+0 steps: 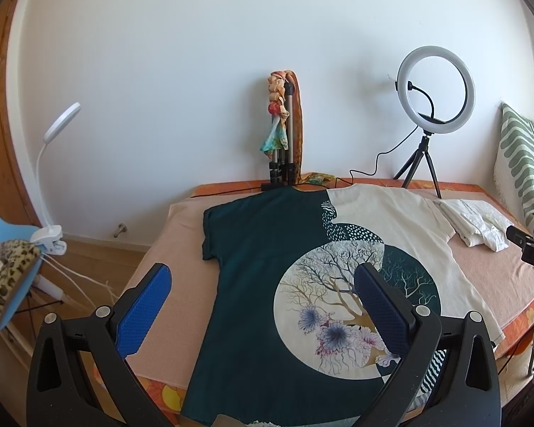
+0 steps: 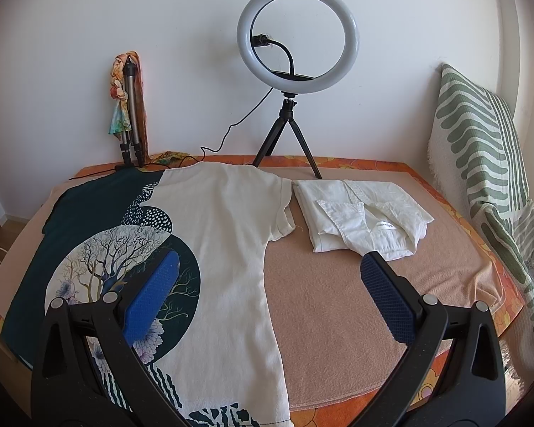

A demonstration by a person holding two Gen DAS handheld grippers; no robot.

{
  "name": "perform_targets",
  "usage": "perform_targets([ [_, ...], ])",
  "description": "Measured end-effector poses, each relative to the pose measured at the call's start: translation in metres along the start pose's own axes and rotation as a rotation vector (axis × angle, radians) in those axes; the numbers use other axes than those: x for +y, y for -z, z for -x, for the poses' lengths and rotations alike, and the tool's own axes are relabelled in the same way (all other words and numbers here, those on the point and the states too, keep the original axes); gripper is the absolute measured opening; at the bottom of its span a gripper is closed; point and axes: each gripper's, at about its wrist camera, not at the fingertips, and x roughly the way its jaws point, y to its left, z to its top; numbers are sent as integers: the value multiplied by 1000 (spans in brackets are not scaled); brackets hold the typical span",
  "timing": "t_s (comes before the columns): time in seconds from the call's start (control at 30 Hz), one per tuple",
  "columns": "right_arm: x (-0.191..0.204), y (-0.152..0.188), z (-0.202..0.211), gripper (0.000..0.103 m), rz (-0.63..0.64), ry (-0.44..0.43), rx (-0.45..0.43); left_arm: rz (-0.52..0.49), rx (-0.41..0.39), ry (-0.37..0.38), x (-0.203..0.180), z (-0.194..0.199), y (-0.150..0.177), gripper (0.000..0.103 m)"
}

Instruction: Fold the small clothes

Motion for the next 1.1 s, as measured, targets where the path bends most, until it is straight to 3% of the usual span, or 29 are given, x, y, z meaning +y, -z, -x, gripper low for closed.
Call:
perform_targets([
  [0.93, 3, 1, 0, 103, -3, -15, 2, 2, 12, -8, 0, -2, 3, 102],
  [1.1, 4, 1, 4, 103, -9, -45, -23, 26, 31, 33, 9, -4, 7, 102],
])
